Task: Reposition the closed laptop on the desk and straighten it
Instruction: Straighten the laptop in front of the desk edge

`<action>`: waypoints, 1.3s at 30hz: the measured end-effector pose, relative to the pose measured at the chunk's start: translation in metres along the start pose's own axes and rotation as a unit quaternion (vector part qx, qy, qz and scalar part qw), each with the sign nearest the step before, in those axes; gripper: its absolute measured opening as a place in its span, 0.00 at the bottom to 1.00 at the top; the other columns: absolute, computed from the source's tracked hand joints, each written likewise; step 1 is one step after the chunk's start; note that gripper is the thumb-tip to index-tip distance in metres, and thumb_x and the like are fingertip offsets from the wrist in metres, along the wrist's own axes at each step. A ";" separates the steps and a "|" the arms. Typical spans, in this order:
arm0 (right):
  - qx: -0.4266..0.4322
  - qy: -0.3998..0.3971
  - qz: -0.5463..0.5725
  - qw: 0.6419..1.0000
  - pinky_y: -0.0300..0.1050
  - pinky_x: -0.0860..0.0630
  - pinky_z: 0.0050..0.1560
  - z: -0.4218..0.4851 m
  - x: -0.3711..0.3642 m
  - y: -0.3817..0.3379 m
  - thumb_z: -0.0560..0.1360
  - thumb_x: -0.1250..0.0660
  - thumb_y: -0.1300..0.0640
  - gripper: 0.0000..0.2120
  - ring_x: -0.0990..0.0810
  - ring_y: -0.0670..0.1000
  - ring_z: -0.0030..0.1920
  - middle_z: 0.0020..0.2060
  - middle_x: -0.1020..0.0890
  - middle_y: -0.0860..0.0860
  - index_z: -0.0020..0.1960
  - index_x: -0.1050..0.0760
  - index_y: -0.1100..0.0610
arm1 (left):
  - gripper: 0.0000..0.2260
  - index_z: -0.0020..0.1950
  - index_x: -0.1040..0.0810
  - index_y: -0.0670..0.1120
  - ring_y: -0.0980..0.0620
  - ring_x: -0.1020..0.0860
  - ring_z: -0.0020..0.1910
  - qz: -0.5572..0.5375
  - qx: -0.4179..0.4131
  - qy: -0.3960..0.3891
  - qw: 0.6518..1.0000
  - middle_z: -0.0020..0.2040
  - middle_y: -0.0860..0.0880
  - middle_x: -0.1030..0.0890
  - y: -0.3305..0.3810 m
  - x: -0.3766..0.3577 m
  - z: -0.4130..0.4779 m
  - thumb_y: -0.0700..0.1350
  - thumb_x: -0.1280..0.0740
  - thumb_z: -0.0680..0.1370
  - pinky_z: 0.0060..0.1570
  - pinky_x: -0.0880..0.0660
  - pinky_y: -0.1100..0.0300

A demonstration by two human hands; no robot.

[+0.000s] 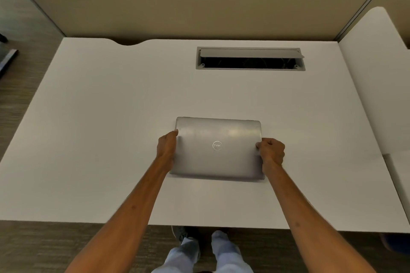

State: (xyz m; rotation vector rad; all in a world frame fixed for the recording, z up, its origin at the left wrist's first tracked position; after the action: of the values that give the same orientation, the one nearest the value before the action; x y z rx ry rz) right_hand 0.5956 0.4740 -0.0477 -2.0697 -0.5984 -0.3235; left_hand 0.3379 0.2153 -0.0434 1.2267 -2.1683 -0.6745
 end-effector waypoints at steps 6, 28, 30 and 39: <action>0.002 0.006 0.003 1.000 0.47 0.24 0.47 0.002 -0.002 0.002 0.74 0.29 0.64 0.09 0.23 0.47 0.38 0.39 0.19 0.46 0.50 0.16 0.53 | 0.10 0.56 0.23 0.48 0.43 0.25 0.62 -0.006 -0.010 -0.007 1.000 0.61 0.46 0.22 0.000 -0.005 -0.001 0.54 0.33 0.83 0.71 0.29 0.44; 0.032 -0.020 -0.033 0.999 0.47 0.25 0.50 0.017 -0.002 0.007 0.75 0.27 0.61 0.13 0.18 0.55 0.50 0.48 0.16 0.49 0.59 0.17 0.54 | 0.10 0.47 0.18 0.47 0.44 0.22 0.51 0.102 -0.111 -0.004 0.989 0.48 0.47 0.17 0.004 -0.004 0.001 0.52 0.32 0.81 0.53 0.26 0.52; 0.054 -0.021 -0.055 0.997 0.47 0.25 0.50 0.016 -0.003 0.006 0.76 0.29 0.60 0.12 0.17 0.56 0.52 0.47 0.16 0.49 0.58 0.18 0.54 | 0.20 0.57 0.16 0.44 0.41 0.19 0.55 0.178 -0.138 0.013 0.974 0.58 0.43 0.17 0.006 -0.005 0.000 0.58 0.34 0.77 0.57 0.22 0.49; 0.247 0.047 -0.266 0.931 0.60 0.26 0.61 -0.008 -0.021 0.002 0.79 0.33 0.60 0.20 0.25 0.61 0.67 0.68 0.25 0.57 0.70 0.27 0.58 | 0.35 0.86 0.45 0.44 0.37 0.40 0.82 0.379 -0.290 0.062 0.876 0.86 0.41 0.44 -0.009 -0.033 -0.021 0.51 0.35 0.83 0.76 0.37 0.37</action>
State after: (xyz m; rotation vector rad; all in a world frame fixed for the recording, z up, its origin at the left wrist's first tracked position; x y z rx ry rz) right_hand 0.5793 0.4602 -0.0540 -1.3790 -1.0623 -0.5196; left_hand 0.3716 0.2369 -0.0420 0.0708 -1.8956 -0.7698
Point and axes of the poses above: each hand's wrist, its own z-axis towards the middle knuckle, its own x-axis out of the back of the hand, y = z × x, the point moved 6 cm from there along z, towards the middle knuckle
